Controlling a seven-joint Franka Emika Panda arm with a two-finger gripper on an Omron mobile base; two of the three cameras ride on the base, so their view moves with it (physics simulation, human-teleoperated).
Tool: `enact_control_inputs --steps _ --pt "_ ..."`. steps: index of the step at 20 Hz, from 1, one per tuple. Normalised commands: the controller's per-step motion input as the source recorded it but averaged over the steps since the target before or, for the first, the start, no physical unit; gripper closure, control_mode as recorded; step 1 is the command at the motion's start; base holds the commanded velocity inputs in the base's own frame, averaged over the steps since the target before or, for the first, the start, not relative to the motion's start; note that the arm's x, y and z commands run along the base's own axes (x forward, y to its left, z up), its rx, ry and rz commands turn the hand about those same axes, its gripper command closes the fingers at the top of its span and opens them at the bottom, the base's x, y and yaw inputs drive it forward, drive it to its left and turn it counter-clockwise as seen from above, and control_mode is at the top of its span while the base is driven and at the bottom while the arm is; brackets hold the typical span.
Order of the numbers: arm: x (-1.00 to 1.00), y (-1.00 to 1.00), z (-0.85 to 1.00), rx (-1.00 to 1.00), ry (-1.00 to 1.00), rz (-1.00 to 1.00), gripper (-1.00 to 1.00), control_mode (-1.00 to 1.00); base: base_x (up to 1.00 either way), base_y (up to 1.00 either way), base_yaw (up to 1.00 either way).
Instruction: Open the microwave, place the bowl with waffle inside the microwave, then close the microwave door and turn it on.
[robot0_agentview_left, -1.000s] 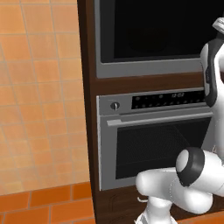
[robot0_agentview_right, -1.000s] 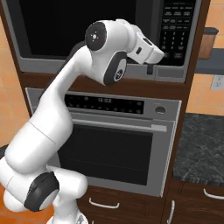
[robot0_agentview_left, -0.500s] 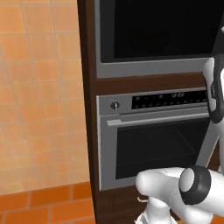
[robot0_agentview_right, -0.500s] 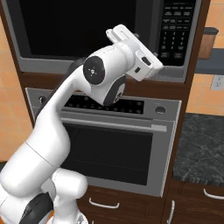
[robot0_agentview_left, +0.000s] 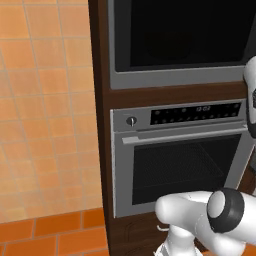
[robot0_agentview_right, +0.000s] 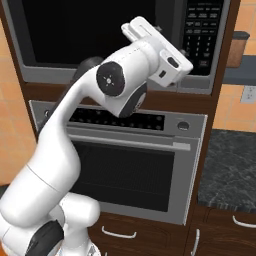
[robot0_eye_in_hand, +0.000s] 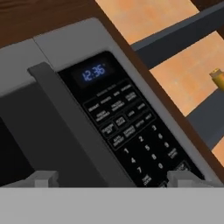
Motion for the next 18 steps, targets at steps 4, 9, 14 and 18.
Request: enact_control_inputs --steps 4,9,14,18 --pt "-0.61 -0.13 0.33 -0.02 0.09 0.15 -1.00 -1.00 0.00 0.00 0.00" --pt "-0.91 -0.28 -0.65 -0.08 -0.09 0.27 -1.00 -1.00 0.00 0.00 0.00" --pt "-0.31 -0.25 -0.68 -0.16 -0.11 0.29 -1.00 -1.00 0.00 0.00 0.00" --pt "0.22 -0.09 -0.63 -0.17 0.00 0.27 -1.00 -1.00 0.00 0.00 0.00"
